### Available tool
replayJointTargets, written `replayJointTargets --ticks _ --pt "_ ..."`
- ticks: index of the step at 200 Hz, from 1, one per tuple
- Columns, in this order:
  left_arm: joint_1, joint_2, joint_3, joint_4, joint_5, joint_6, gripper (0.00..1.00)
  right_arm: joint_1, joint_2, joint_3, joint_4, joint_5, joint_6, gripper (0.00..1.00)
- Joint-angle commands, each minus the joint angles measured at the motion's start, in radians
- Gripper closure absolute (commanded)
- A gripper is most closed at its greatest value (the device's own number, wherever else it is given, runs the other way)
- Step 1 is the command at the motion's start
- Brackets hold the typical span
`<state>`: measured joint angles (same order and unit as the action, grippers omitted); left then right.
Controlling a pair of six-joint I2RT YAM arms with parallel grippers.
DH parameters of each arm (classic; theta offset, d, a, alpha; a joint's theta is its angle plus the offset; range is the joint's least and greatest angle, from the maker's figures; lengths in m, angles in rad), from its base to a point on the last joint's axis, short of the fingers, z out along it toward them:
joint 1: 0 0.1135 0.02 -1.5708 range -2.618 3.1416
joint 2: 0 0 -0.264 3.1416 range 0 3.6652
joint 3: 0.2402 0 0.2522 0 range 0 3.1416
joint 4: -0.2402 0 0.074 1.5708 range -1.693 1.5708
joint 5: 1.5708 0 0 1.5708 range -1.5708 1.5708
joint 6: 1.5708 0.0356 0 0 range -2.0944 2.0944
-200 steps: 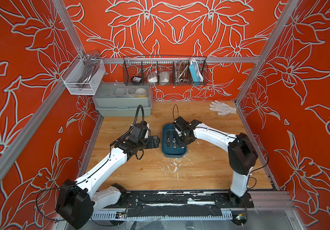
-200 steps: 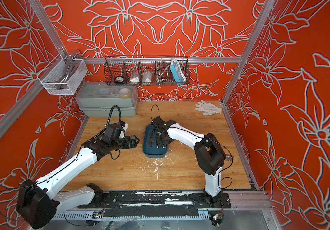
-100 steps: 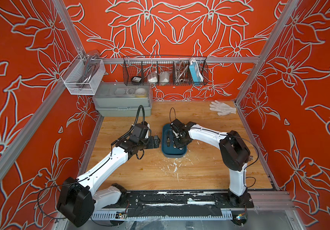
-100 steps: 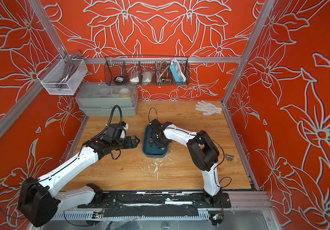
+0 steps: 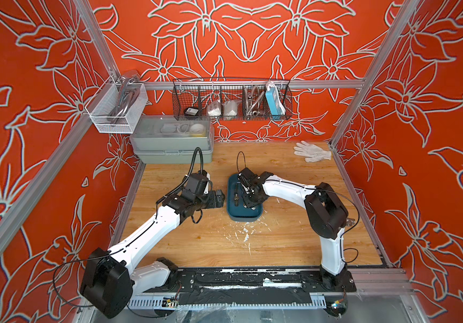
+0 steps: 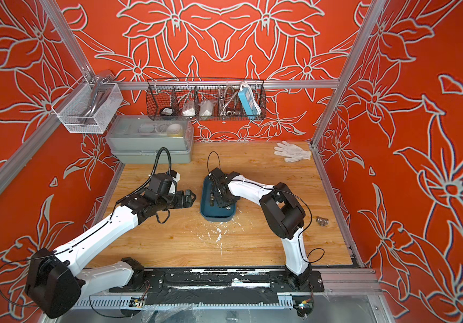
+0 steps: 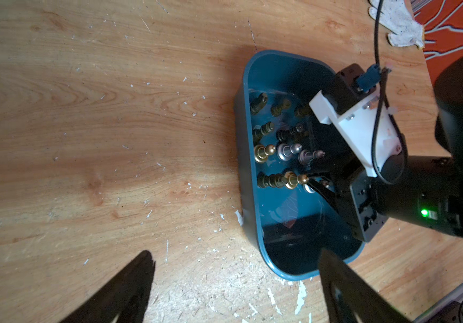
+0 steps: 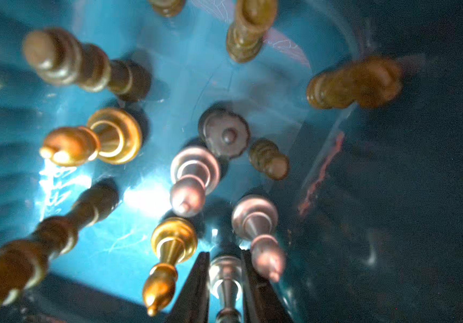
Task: Put the chess pieces into the storage box
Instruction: Place the chess piece in the storage box.
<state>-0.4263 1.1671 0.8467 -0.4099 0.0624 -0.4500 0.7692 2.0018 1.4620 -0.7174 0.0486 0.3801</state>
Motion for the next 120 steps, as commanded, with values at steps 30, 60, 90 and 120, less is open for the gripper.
replayJointTargets --ticks 30,60,90,120 --pt "0.004 -0.006 -0.005 0.013 -0.028 0.004 0.09 0.015 -0.037 0.036 -0.022 0.024 -0.001 0.68" --pt "0.004 -0.010 0.000 0.011 -0.046 0.003 0.09 0.019 -0.083 0.058 -0.081 0.036 0.000 0.66" --pt "0.007 -0.013 0.020 0.005 -0.101 0.005 0.09 0.021 -0.180 0.080 -0.179 0.070 0.016 0.63" --pt "0.021 -0.046 0.014 0.025 -0.255 -0.003 0.07 0.007 -0.345 0.049 -0.214 0.202 0.030 0.54"
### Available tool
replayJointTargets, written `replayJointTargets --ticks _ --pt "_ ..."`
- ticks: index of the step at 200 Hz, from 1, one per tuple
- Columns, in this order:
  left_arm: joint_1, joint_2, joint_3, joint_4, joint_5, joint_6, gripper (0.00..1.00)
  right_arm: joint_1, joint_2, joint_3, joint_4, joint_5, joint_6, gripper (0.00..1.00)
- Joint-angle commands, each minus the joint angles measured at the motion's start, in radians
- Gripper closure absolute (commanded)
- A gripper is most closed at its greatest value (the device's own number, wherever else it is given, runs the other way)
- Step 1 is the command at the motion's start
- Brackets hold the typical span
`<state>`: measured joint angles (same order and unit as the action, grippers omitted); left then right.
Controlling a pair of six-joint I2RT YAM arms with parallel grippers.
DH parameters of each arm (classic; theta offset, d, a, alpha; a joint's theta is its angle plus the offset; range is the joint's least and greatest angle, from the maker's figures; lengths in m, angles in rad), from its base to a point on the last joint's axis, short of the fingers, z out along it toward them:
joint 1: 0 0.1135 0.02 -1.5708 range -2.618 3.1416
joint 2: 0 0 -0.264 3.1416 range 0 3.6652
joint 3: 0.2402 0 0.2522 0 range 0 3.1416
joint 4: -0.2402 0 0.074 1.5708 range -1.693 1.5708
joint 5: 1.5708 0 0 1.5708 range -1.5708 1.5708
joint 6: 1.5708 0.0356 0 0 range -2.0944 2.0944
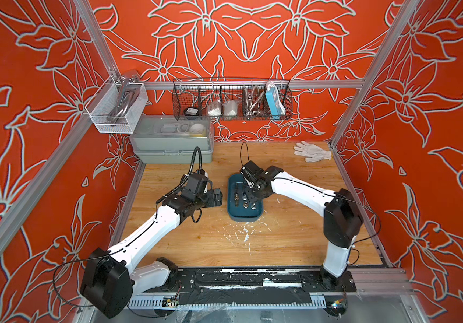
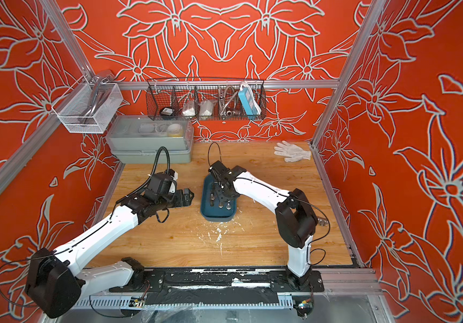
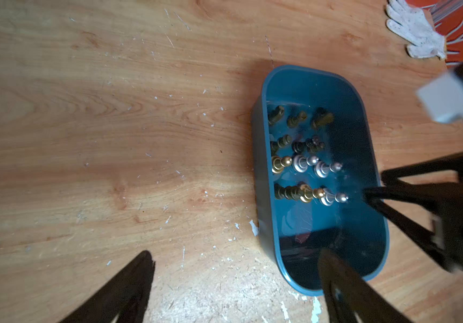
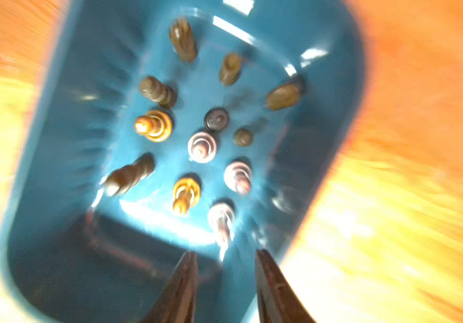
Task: Put the chess pieces into the storage box
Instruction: Place the chess piece in the storage box, then reset both arms
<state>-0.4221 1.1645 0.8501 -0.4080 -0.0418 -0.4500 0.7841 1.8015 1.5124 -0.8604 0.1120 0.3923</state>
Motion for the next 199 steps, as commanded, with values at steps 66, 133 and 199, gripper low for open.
replayJointTargets --ticks 66,133,199 --pt "0.044 -0.343 -0.344 0.294 -0.568 0.182 0.02 -0.395 -0.599 -0.608 0.497 0.231 -0.116 0.19" --pt "0.169 -0.233 -0.419 0.517 -0.581 0.238 0.02 -0.464 -0.685 -0.976 0.977 0.465 -0.311 0.10" --pt "0.270 -0.036 -0.586 1.000 -0.451 0.438 0.02 -0.512 -0.439 -1.027 1.334 0.526 -0.407 0.09"
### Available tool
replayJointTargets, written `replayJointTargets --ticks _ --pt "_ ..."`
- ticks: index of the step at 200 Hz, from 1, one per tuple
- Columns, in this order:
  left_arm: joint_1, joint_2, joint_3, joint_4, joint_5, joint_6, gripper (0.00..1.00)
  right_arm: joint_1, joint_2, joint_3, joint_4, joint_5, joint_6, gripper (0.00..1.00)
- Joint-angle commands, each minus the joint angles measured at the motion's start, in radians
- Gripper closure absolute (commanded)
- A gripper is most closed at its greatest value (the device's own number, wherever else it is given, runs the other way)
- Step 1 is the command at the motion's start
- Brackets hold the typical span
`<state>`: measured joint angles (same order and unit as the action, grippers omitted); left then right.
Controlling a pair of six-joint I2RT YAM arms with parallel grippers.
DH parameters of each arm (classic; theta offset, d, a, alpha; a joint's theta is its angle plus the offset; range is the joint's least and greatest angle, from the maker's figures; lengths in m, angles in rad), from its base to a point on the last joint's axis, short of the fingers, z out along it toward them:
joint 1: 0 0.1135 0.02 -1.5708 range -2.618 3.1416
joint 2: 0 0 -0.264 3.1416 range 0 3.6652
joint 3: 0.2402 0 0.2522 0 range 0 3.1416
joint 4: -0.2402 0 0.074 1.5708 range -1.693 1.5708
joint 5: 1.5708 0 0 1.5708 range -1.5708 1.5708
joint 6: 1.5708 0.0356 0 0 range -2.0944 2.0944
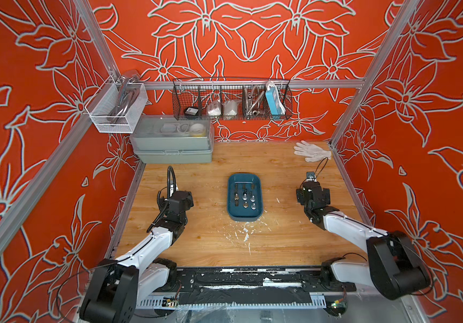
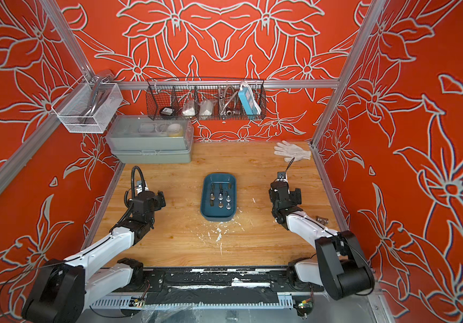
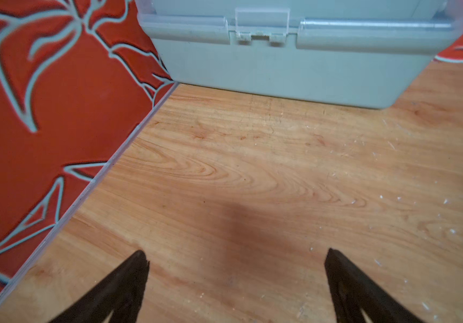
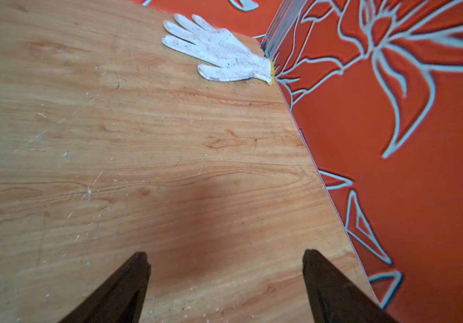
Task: Put the chess pieces into the storage box
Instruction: Reset both arms
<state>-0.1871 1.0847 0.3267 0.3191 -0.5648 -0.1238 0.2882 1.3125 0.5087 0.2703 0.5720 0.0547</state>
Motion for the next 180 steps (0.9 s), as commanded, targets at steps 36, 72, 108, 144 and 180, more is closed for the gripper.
replayJointTargets --ticks 36,72,108,144,180 --pt "0.103 0.158 -0.047 0.382 0.219 0.102 0.02 -0.048 0.081 -0.092 0.387 0.043 -0.106 0.10" --pt "0.136 0.279 -0.097 0.568 0.325 0.113 0.02 -0.089 0.059 -0.188 0.534 -0.079 -0.098 0.11" --pt "0.140 0.319 -0.060 0.530 0.341 0.119 0.02 -0.125 0.038 -0.243 0.596 -0.164 -0.078 0.13" --pt "0.179 0.321 -0.026 0.464 0.392 0.095 0.02 -0.203 0.086 -0.186 0.499 -0.315 -0.039 0.11" --pt "0.179 0.324 -0.028 0.472 0.393 0.095 0.02 -0.210 0.117 -0.205 0.595 -0.308 -0.044 0.00"
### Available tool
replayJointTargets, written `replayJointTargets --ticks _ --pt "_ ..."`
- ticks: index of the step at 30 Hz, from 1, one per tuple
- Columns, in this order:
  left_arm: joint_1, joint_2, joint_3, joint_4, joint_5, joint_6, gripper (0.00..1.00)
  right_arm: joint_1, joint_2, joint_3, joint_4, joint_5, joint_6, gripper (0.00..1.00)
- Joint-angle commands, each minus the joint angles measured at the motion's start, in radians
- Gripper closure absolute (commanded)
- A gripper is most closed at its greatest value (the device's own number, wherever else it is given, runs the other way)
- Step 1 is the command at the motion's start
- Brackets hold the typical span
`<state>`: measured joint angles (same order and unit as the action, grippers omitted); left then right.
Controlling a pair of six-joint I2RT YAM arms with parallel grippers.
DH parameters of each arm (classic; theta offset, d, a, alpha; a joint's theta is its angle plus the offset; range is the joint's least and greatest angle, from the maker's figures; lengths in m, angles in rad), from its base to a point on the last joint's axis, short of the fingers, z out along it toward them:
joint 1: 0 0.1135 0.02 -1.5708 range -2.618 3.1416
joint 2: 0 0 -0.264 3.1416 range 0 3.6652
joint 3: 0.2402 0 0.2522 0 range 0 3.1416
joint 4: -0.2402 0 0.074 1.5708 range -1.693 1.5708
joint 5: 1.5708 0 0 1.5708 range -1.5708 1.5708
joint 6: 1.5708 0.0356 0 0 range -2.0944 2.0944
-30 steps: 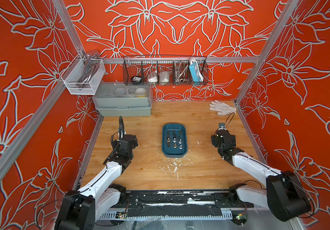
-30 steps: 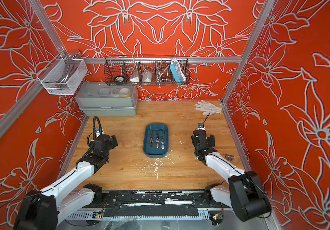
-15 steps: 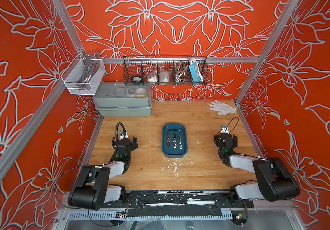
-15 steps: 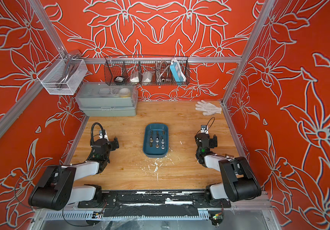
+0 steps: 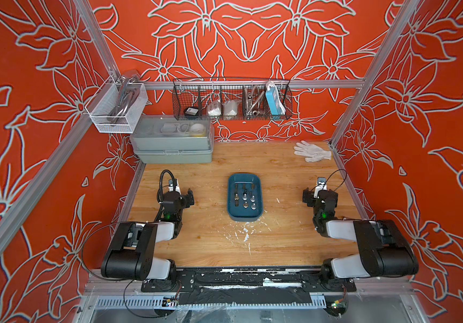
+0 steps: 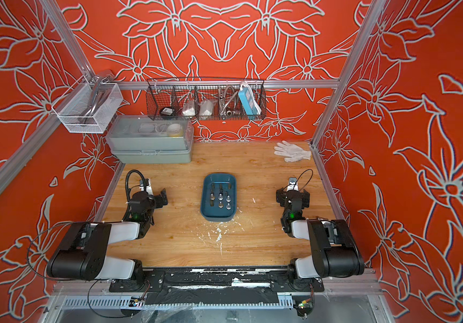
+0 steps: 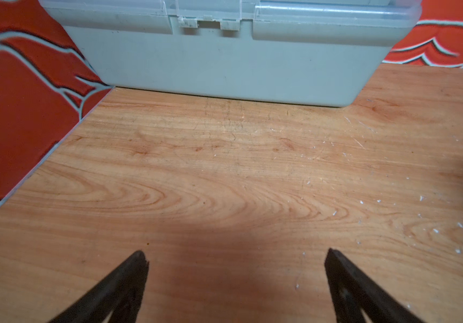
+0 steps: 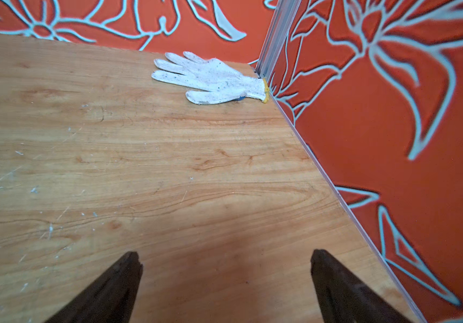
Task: Put the chess pieces into the storage box
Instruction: Reset both arms
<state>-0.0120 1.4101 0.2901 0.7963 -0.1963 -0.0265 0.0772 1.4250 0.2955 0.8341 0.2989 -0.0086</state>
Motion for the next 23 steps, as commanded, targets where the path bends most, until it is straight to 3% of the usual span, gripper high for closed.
replayJointTargets --ticks 1,3,23 --pt "0.004 -0.001 0.009 -0.005 0.024 -0.003 0.02 0.001 0.004 0.008 0.030 -0.035 0.019 0.00" --pt "0.004 -0.002 0.009 -0.005 0.024 -0.003 0.02 0.000 -0.018 0.021 -0.037 -0.036 0.028 0.00" --pt "0.004 -0.001 0.011 -0.006 0.024 -0.002 0.02 -0.001 -0.011 0.019 -0.020 -0.037 0.021 0.00"
